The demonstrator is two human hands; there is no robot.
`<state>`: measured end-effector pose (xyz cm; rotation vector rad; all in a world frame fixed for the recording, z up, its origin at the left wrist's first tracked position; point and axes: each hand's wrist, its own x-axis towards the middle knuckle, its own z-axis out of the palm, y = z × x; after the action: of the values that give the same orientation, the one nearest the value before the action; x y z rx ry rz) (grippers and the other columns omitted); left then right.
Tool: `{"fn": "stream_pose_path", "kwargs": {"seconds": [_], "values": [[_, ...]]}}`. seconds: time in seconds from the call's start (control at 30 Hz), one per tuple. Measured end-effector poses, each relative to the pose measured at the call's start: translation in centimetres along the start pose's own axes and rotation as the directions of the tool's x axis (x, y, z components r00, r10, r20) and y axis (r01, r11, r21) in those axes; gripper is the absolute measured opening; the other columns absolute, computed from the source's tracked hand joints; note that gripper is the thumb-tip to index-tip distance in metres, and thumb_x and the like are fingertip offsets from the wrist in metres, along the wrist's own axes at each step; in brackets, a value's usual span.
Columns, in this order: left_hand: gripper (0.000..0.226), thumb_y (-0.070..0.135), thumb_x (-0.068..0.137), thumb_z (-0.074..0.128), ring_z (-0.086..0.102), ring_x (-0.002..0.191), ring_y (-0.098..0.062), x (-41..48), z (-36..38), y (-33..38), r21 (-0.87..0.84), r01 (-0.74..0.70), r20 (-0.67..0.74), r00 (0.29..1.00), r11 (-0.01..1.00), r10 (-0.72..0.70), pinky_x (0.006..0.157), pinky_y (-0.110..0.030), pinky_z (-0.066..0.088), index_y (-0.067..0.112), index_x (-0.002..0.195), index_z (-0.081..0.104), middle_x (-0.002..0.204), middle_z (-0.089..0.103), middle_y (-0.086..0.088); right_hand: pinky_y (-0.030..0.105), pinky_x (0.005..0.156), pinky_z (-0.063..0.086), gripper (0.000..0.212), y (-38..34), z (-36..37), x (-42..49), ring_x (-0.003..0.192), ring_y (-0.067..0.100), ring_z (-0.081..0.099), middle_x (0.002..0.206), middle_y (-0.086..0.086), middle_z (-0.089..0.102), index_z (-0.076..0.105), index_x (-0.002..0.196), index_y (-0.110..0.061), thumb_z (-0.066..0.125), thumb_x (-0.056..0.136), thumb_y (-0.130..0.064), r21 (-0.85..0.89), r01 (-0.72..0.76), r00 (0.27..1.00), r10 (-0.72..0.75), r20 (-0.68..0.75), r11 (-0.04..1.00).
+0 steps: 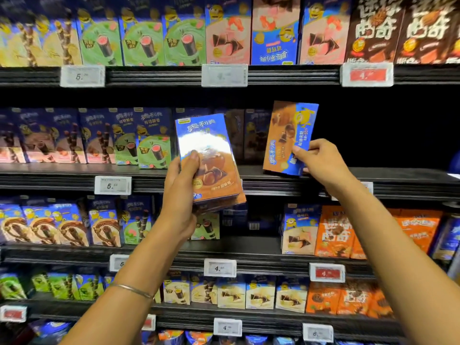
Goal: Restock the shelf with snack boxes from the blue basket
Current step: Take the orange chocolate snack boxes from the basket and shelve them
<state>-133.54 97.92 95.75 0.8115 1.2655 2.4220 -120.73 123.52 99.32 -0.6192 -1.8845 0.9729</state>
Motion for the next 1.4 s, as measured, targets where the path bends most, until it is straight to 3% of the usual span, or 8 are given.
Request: {"fn": "stream_pose_path", "kwargs": {"seconds": [0.1,0.2,0.27,0.5,0.63,0.93,1.27,1.4], "values": [[0.017,0.039,0.104,0.063,0.079,0.087,-0.019,0.1,0.4,0.2,0.006,0.008,0.021,1.000,1.000,-0.008,0.066,-0.036,0.063,0.024,0.113,0.061,0.098,0.077,0.002,0.050,0.092,0.058,0.019,1.2,-0.8,1.8,0.097,0.024,0.072,0.105,0.007,0.075,0.068,0.096,-0.016,0.069,0.095,-0.035,-0.109,-0.024,1.000,0.026,0.013,0.994],[0.022,0.038,0.104,0.063,0.079,0.092,-0.023,0.1,0.9,0.3,0.001,0.022,0.030,0.999,1.000,-0.022,0.074,-0.041,0.064,0.023,0.119,0.060,0.106,0.077,-0.002,0.040,0.080,0.056,0.027,2.3,-1.3,3.2,0.092,0.023,0.068,0.108,0.010,0.073,0.069,0.104,-0.011,0.068,0.095,-0.037,-0.266,0.016,0.999,-0.029,-0.044,0.964],[0.019,0.038,0.104,0.063,0.079,0.093,-0.023,0.2,1.1,0.3,0.005,0.024,0.035,0.999,1.000,-0.024,0.075,-0.042,0.065,0.025,0.118,0.061,0.105,0.078,0.000,0.031,0.071,0.045,0.029,2.8,-1.3,4.1,0.084,0.024,0.061,0.106,0.015,0.072,0.069,0.101,-0.008,0.066,0.096,-0.037,-0.383,0.034,0.995,-0.067,-0.073,0.923],[0.012,0.040,0.103,0.064,0.080,0.088,-0.022,0.2,1.6,0.3,0.015,0.033,0.040,0.999,0.999,-0.033,0.067,-0.038,0.063,0.028,0.104,0.060,0.094,0.078,0.004,0.034,0.070,0.037,0.029,3.9,-0.6,7.4,0.088,0.038,0.057,0.117,0.029,0.063,0.059,0.109,-0.002,0.064,0.096,-0.028,-0.505,-0.094,0.989,0.021,-0.149,0.858],[0.015,0.043,0.102,0.065,0.079,0.090,-0.024,0.2,1.7,0.5,0.027,0.035,0.040,0.999,0.999,-0.036,0.066,-0.038,0.062,0.029,0.098,0.061,0.098,0.073,0.000,0.033,0.074,0.043,0.034,4.0,0.2,8.7,0.105,0.043,0.063,0.122,0.029,0.062,0.060,0.121,0.003,0.062,0.094,-0.018,-0.557,-0.094,0.993,0.035,-0.116,0.825],[0.032,0.043,0.102,0.064,0.079,0.098,-0.028,-0.2,1.6,0.5,0.052,0.026,0.037,0.999,0.998,-0.028,0.076,-0.043,0.065,0.021,0.124,0.059,0.107,0.078,-0.002,0.034,0.078,0.043,0.028,3.9,1.8,10.8,0.111,0.038,0.061,0.125,0.024,0.062,0.063,0.119,0.003,0.049,0.101,-0.014,-0.743,-0.087,0.995,0.091,-0.036,0.664],[0.039,0.041,0.103,0.064,0.079,0.100,-0.028,-0.2,1.4,0.3,0.072,0.027,0.010,1.000,0.997,-0.028,0.078,-0.041,0.065,0.018,0.133,0.058,0.117,0.078,-0.008,0.043,0.094,0.051,0.045,3.5,3.0,12.1,0.126,0.043,0.055,0.143,0.026,0.051,0.052,0.141,-0.001,0.058,0.098,-0.013,-0.720,-0.169,0.983,0.165,-0.077,0.673],[0.032,0.041,0.102,0.064,0.079,0.096,-0.026,0.1,1.0,0.2,0.082,0.029,0.001,1.000,0.996,-0.029,0.073,-0.039,0.064,0.019,0.124,0.059,0.107,0.079,-0.004,0.036,0.079,0.047,0.038,3.8,2.7,12.0,0.118,0.042,0.058,0.134,0.025,0.058,0.058,0.133,-0.001,0.060,0.096,-0.011,-0.670,-0.161,0.987,0.139,-0.087,0.725]]}}
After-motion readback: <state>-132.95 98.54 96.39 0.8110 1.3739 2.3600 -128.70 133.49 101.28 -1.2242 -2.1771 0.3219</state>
